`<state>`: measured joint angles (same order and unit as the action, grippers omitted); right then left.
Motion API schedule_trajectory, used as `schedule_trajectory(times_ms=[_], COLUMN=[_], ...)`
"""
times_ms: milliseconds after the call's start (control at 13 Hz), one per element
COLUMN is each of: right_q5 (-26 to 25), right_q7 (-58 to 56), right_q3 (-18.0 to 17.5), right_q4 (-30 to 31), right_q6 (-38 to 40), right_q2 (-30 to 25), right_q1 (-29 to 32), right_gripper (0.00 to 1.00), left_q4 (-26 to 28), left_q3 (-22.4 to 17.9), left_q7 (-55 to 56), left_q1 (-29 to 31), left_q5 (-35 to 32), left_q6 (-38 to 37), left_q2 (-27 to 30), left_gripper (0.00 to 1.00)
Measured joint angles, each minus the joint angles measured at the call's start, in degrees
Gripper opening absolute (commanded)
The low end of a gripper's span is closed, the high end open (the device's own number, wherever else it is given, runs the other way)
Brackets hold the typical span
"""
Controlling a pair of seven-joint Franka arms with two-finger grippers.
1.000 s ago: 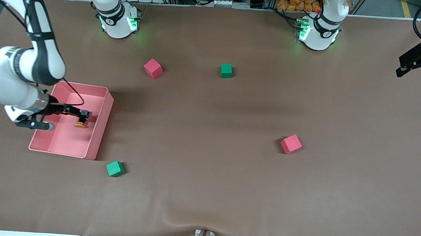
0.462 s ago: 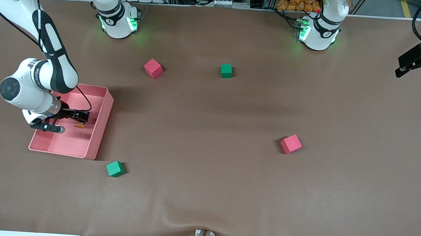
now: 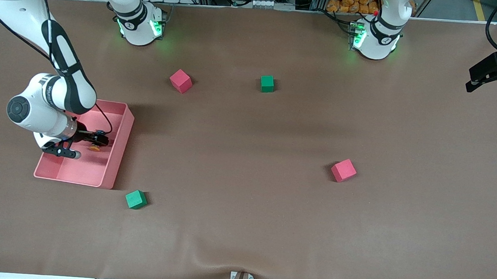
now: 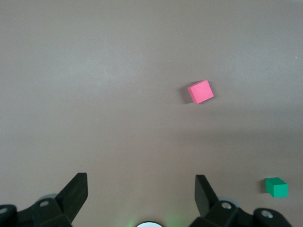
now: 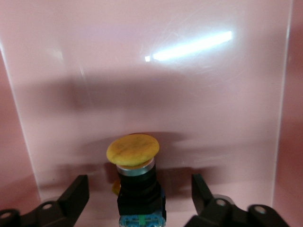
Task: Place and upright button with both arms
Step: 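Close the right gripper on the button's blue base and lift it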
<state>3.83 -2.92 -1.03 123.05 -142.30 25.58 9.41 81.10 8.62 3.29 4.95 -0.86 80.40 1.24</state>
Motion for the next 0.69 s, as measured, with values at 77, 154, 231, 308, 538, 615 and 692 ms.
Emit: schedule_trajectory(times_ms=[77,154,231,308,538,615,692], right_q5=[0.0,0.0,0.0,0.0,0.0,0.0,0.0], right_q7=[-0.35,-1.12,-1.74,-2.05,-2.3,-2.4,-2.54], right_q3=[0.0,0.0,0.0,0.1,0.13,0.13,0.13], right_q4=[0.0,-0.01,-0.08,-0.24,-0.61,-0.88,-1.46], right_q6=[-0.44,-0.53,-0.53,-0.53,-0.31,0.17,1.29], right_q2=[0.38,0.53,0.53,0.49,0.39,0.39,0.39], right_q1=[0.0,0.0,0.01,0.06,0.18,0.19,0.25], right_gripper=[0.31,0.17,0.05,0.0,0.0,0.0,0.0], left_q4=[0.16,0.54,0.88,1.14,2.09,2.42,2.56], left_q3=[0.0,0.02,0.02,0.04,0.86,1.26,1.61], left_q7=[0.0,0.0,0.0,0.0,0.0,0.0,0.0], left_q1=[-0.05,-0.11,-0.17,-0.24,-0.38,-0.39,-0.39], left_q5=[0.0,0.0,0.0,0.0,0.0,0.0,0.0], left_q6=[0.04,0.04,0.04,0.06,0.11,0.11,0.06], left_q2=[-0.17,-0.25,-0.31,-0.35,-0.55,-0.56,-0.55], left_gripper=[1.0,1.0,1.0,1.0,1.0,1.0,1.0])
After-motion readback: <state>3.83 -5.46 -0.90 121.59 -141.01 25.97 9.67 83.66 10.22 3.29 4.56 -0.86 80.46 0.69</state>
